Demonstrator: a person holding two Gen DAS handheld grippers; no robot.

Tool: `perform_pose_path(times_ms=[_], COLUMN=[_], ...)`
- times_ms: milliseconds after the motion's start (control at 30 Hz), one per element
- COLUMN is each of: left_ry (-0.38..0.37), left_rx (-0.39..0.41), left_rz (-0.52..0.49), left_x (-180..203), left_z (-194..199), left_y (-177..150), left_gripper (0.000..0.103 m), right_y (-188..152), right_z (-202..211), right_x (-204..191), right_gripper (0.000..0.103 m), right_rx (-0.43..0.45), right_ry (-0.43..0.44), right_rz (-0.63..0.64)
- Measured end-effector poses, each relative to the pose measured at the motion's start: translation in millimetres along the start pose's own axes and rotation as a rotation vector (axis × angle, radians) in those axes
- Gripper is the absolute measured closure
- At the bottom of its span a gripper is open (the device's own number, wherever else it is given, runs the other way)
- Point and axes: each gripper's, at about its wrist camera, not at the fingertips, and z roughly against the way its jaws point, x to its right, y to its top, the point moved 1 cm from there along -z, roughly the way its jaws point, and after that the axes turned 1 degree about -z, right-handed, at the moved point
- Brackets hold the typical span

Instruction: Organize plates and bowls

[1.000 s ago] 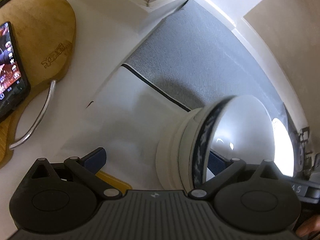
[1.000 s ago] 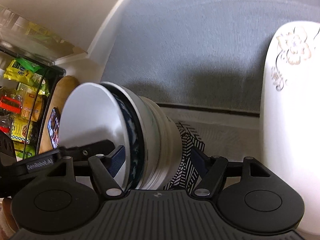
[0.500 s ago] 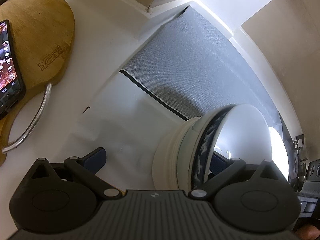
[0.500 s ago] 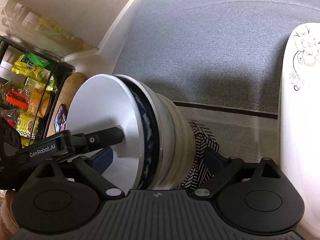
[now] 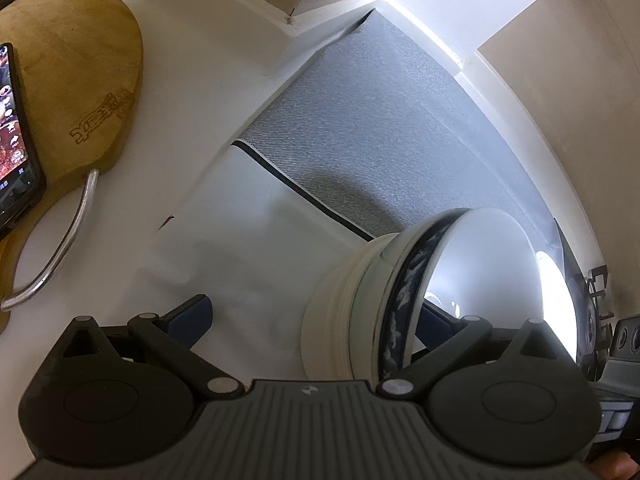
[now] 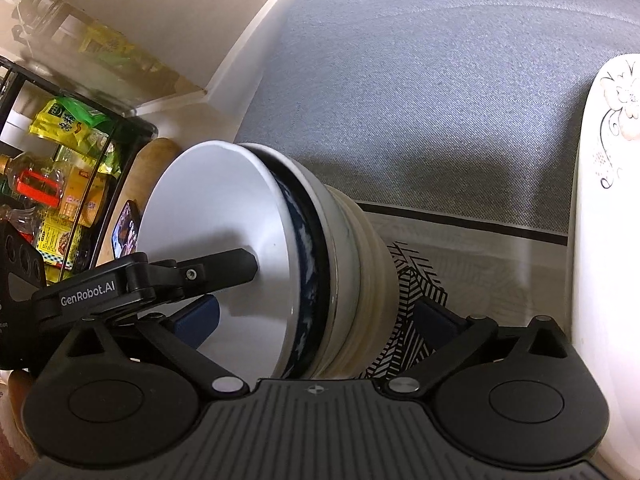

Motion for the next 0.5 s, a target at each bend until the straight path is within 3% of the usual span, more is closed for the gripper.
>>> perform_pose_path(times_ms=[500], left_ry=[0.000], left_rx=[0.003], left_rz=[-0.002], left_x=[4.5], left_z=[-0.8], left_y=[-2.3], left_gripper=[0.000], right_y=[-4.9], right_z=[1.7], right_x=[-1.2], right_gripper=[0.000], right_rx=[0.026], right_ry=[0.001], right_rz=[0.019])
